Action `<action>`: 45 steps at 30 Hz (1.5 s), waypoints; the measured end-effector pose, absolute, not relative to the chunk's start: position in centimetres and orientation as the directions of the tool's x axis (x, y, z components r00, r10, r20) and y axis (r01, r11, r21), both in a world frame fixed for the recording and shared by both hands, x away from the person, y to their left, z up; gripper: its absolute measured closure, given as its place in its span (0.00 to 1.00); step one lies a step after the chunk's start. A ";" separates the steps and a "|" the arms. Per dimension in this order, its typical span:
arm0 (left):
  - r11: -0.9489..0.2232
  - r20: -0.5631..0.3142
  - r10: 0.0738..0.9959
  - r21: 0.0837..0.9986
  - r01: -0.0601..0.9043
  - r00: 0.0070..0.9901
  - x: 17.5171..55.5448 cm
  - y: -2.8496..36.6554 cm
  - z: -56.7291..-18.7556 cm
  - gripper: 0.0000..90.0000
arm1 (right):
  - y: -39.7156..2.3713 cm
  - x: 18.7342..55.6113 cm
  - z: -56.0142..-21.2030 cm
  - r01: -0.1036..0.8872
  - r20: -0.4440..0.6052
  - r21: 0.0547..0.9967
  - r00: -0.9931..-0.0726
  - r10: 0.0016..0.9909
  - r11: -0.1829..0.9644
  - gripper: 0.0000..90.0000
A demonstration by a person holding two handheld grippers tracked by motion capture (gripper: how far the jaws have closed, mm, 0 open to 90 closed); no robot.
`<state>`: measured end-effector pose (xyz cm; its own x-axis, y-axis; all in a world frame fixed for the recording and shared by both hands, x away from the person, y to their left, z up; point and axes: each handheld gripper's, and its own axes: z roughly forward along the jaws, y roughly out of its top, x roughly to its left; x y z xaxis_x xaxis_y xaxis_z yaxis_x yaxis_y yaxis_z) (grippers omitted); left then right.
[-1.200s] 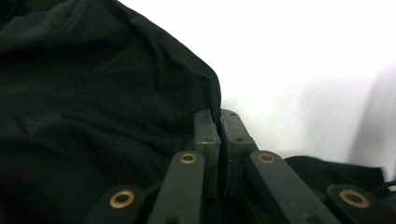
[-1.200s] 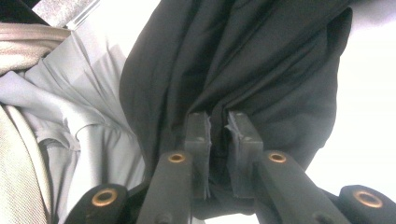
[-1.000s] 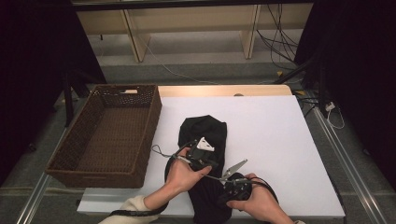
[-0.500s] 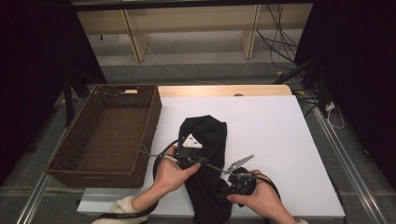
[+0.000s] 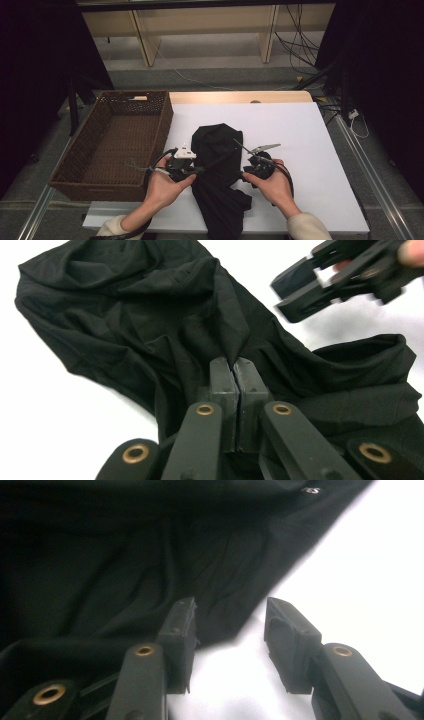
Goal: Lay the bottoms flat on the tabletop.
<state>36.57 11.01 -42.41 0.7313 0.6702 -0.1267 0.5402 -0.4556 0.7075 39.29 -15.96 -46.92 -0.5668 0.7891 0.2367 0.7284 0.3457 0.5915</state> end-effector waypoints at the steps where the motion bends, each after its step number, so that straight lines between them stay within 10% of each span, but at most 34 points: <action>1: -0.450 -0.128 0.675 0.710 0.542 0.727 36.5 11.2 -42.4 0.98 | -15.5 39.5 -47.2 0.728 0.222 0.586 -0.566 0.794 0.355 0.63; 7: -0.438 -0.128 0.688 0.711 0.550 0.714 36.8 12.2 -42.2 0.98 | -13.6 39.9 -47.9 0.692 0.136 0.588 -0.594 0.793 0.418 0.71; 13: -0.432 -0.133 0.694 0.709 0.557 0.708 36.9 12.5 -42.1 0.98 | -12.7 39.0 -47.9 0.627 0.008 0.601 -0.625 0.781 0.496 1.00; 45: -0.465 -0.096 0.682 0.708 0.531 0.725 38.2 11.7 -44.2 0.87 | -25.0 37.5 -46.2 0.769 0.012 0.527 -0.432 0.902 0.362 0.92</action>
